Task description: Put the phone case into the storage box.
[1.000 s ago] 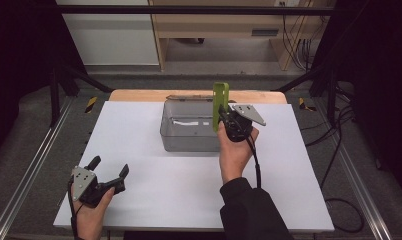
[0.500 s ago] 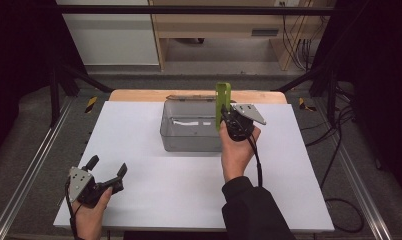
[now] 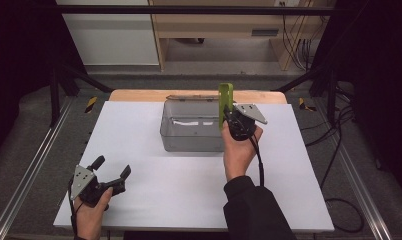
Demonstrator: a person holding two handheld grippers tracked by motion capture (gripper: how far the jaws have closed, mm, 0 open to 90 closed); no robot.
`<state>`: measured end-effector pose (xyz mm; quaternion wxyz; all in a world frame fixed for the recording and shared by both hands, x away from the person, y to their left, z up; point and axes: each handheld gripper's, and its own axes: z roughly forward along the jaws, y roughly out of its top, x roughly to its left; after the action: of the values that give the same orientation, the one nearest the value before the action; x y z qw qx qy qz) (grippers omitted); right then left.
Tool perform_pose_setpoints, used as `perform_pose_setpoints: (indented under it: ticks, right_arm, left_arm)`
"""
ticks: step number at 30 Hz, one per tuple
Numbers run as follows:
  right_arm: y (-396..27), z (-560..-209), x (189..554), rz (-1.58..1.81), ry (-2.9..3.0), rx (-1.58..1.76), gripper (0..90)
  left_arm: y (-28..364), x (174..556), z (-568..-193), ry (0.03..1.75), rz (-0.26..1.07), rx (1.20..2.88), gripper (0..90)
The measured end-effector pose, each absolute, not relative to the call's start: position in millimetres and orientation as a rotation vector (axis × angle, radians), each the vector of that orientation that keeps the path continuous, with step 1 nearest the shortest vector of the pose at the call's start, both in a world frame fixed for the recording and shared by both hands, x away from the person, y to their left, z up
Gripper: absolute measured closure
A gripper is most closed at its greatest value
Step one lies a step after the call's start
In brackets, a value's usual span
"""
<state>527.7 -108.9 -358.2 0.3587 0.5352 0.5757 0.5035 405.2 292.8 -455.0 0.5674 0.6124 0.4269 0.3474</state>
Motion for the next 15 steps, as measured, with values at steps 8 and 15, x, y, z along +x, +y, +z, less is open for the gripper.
perform_pose_setpoints:
  ticks: [8,15]
  right_arm:
    - [-108.1,-362.0,529.7,1.280,1.504,1.385,77.4]
    - [-109.3,-364.8,533.5,1.261,1.503,1.392,77.4]
  left_arm:
    - [292.6,405.7,-455.5,1.001,0.805,1.444,1.7]
    - [290.7,405.6,-455.6,0.993,0.807,1.456,1.8]
